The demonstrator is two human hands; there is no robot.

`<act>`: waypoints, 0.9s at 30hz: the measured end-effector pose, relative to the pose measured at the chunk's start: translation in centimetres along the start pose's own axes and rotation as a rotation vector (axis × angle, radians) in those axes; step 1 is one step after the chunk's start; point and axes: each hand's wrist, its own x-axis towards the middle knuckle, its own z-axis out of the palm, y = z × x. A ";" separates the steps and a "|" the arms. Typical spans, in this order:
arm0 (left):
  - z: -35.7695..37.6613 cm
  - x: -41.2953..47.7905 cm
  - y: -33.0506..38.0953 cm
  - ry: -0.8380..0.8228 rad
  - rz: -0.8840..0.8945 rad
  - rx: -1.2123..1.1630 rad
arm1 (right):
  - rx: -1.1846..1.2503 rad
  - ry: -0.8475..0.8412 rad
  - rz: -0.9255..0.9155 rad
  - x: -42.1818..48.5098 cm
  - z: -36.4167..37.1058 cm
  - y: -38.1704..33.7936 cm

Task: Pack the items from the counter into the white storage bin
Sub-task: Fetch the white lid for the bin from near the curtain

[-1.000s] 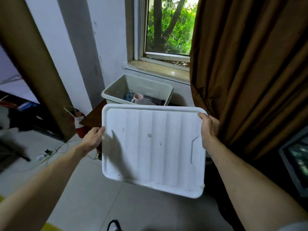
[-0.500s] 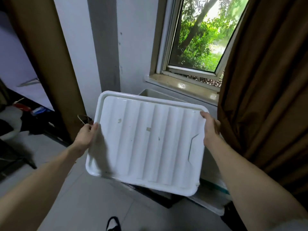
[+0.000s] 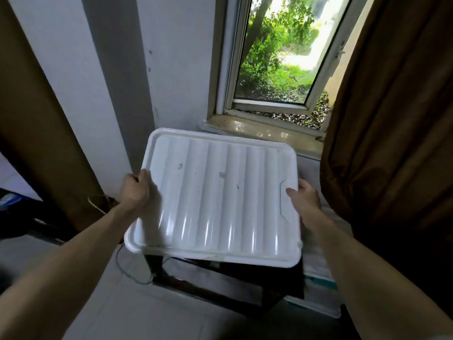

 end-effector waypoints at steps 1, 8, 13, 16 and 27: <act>0.6 0.7 0.3 -0.016 0.009 0.026 | -0.077 0.011 -0.015 0.5 0.1 0.4; 5.4 3.0 2.4 -0.141 0.148 0.257 | -0.345 0.095 0.045 5.7 -0.2 3.6; 8.3 5.4 3.6 -0.161 0.217 0.346 | -0.481 0.115 0.074 9.6 0.4 4.8; 10.1 6.8 4.2 -0.162 0.272 0.441 | -0.577 0.098 0.075 11.9 0.7 5.9; 16.3 9.7 4.1 -0.083 0.324 0.860 | -0.806 0.023 0.075 17.1 2.6 8.5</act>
